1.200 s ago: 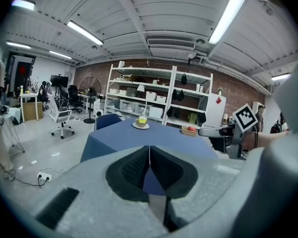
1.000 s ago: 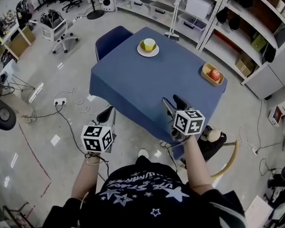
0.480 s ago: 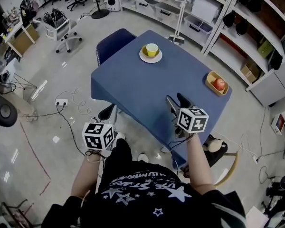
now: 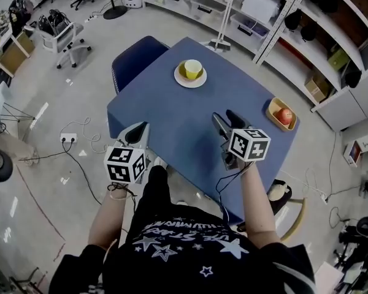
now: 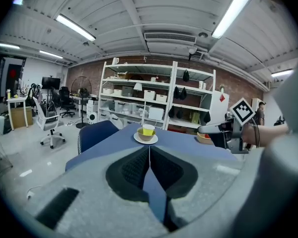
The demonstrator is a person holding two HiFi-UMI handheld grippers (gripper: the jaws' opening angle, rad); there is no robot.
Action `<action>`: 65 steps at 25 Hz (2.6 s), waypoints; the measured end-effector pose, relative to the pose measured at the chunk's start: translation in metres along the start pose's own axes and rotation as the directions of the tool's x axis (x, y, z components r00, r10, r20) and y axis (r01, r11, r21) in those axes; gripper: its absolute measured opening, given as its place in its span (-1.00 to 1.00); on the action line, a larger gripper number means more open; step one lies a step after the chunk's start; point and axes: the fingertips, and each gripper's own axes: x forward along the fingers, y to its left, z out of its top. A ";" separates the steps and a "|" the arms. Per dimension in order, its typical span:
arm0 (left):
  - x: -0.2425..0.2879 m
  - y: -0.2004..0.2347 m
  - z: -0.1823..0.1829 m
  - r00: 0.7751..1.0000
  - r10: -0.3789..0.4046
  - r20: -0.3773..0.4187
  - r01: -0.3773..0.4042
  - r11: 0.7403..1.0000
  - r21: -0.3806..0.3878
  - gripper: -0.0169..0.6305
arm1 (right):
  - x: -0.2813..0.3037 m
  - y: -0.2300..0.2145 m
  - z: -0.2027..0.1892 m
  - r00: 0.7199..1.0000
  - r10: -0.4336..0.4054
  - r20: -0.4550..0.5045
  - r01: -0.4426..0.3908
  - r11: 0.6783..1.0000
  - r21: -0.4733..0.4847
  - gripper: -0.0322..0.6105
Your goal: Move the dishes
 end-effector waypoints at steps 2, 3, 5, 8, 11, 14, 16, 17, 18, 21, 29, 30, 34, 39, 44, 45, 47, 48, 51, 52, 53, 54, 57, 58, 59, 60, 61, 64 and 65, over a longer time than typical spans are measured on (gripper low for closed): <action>0.024 0.016 0.007 1.000 -0.021 -0.004 0.021 1.000 0.012 -0.88 | 0.023 -0.004 0.008 1.000 -0.008 -0.010 0.008 1.000 0.022 -0.17; 0.036 0.025 0.010 0.999 -0.032 -0.007 0.032 0.999 0.011 -0.88 | 0.035 -0.006 0.011 1.000 -0.010 -0.015 0.011 0.999 0.035 -0.17; 0.062 0.043 0.016 0.999 -0.051 -0.014 0.051 0.999 0.000 -0.88 | 0.060 -0.010 0.019 0.999 -0.020 -0.027 0.021 0.998 0.060 -0.13; 0.098 0.066 0.031 0.997 -0.077 -0.027 0.077 0.997 -0.001 -0.88 | 0.098 -0.018 0.029 0.998 -0.035 -0.058 0.041 0.995 0.096 -0.09; 0.129 0.083 0.041 0.993 -0.109 -0.051 0.110 0.994 0.008 -0.88 | 0.130 -0.027 0.034 0.993 -0.062 -0.102 0.075 0.988 0.132 -0.07; 0.156 0.097 0.049 0.987 -0.141 -0.077 0.142 0.990 0.013 -0.88 | 0.159 -0.040 0.041 0.985 -0.095 -0.142 0.119 0.979 0.168 -0.07; 0.175 0.106 0.054 0.983 -0.158 -0.093 0.160 0.987 0.012 -0.87 | 0.178 -0.049 0.047 0.980 -0.110 -0.166 0.144 0.967 0.209 -0.08; 0.184 0.109 0.056 0.981 -0.167 -0.099 0.168 0.986 0.010 -0.88 | 0.187 -0.053 0.050 0.977 -0.117 -0.177 0.157 0.960 0.230 -0.08; 0.192 0.112 0.058 0.979 -0.176 -0.104 0.177 0.984 0.006 -0.88 | 0.195 -0.057 0.052 0.974 -0.126 -0.187 0.171 0.953 0.248 -0.08; 0.210 0.121 0.060 0.972 -0.206 -0.117 0.207 0.978 -0.003 -0.88 | 0.213 -0.065 0.053 0.963 -0.160 -0.219 0.219 0.936 0.277 -0.12; 0.250 0.134 0.056 0.951 -0.273 -0.147 0.271 0.962 -0.032 -0.87 | 0.247 -0.085 0.041 0.925 -0.233 -0.301 0.323 0.898 0.298 -0.32; 0.253 0.135 0.053 0.949 -0.279 -0.149 0.276 0.960 -0.038 -0.87 | 0.249 -0.086 0.038 0.920 -0.239 -0.311 0.332 0.896 0.294 -0.34; 0.265 0.139 0.049 0.943 -0.294 -0.159 0.289 0.956 -0.049 -0.87 | 0.257 -0.093 0.031 0.901 -0.262 -0.345 0.364 0.890 0.274 -0.43; 0.275 0.148 0.047 0.940 -0.295 -0.171 0.287 0.955 -0.070 -0.87 | 0.263 -0.095 0.030 0.885 -0.275 -0.376 0.380 0.893 0.241 -0.58; 0.282 0.148 0.042 0.935 -0.299 -0.190 0.291 0.954 -0.070 -0.88 | 0.262 -0.101 0.025 0.857 -0.322 -0.404 0.424 0.885 0.193 -0.78; 0.283 0.147 0.041 0.934 -0.300 -0.192 0.292 0.954 -0.068 -0.87 | 0.262 -0.100 0.025 0.858 -0.320 -0.402 0.422 0.885 0.196 -0.78; 0.285 0.144 0.041 0.934 -0.301 -0.194 0.294 0.953 -0.066 -0.88 | 0.261 -0.099 0.027 0.864 -0.312 -0.395 0.413 0.888 0.202 -0.79; 0.287 0.143 0.041 0.933 -0.303 -0.194 0.296 0.953 -0.066 -0.87 | 0.260 -0.099 0.030 0.868 -0.309 -0.389 0.409 0.889 0.205 -0.80; 0.293 0.139 0.043 0.930 -0.309 -0.198 0.303 0.951 -0.063 -0.88 | 0.254 -0.105 0.044 0.880 -0.310 -0.361 0.404 0.887 0.222 -0.80; 0.294 0.138 0.043 0.929 -0.311 -0.200 0.305 0.950 -0.061 -0.88 | 0.251 -0.108 0.049 0.883 -0.312 -0.350 0.403 0.886 0.228 -0.80; 0.296 0.137 0.043 0.928 -0.313 -0.201 0.307 0.950 -0.059 -0.88 | 0.248 -0.111 0.055 0.887 -0.314 -0.339 0.402 0.885 0.234 -0.80; 0.297 0.136 0.043 0.928 -0.315 -0.201 0.309 0.949 -0.058 -0.88 | 0.245 -0.113 0.060 0.891 -0.315 -0.327 0.401 0.883 0.243 -0.79; 0.300 0.132 0.047 0.926 -0.320 -0.200 0.315 0.947 -0.056 -0.88 | 0.234 -0.123 0.076 0.901 -0.325 -0.288 0.403 0.872 0.277 -0.79; 0.301 0.130 0.048 0.925 -0.322 -0.199 0.318 0.947 -0.055 -0.88 | 0.230 -0.128 0.081 0.902 -0.331 -0.278 0.407 0.867 0.287 -0.80; 0.303 0.129 0.049 0.925 -0.325 -0.199 0.320 0.946 -0.054 -0.87 | 0.227 -0.132 0.085 0.902 -0.338 -0.269 0.411 0.862 0.295 -0.80; 0.304 0.128 0.049 0.924 -0.327 -0.199 0.323 0.945 -0.053 -0.88 | 0.224 -0.136 0.087 0.901 -0.345 -0.264 0.417 0.857 0.303 -0.80; 0.305 0.127 0.049 0.923 -0.329 -0.200 0.325 0.944 -0.053 -0.88 | 0.222 -0.141 0.087 0.899 -0.352 -0.261 0.424 0.851 0.311 -0.80; 0.307 0.123 0.049 0.920 -0.336 -0.202 0.332 0.942 -0.053 -0.87 | 0.213 -0.158 0.079 0.881 -0.385 -0.274 0.462 0.826 0.323 -0.80; 0.308 0.122 0.049 0.919 -0.338 -0.204 0.334 0.941 -0.052 -0.88 | 0.211 -0.165 0.075 0.873 -0.397 -0.284 0.477 0.817 0.323 -0.80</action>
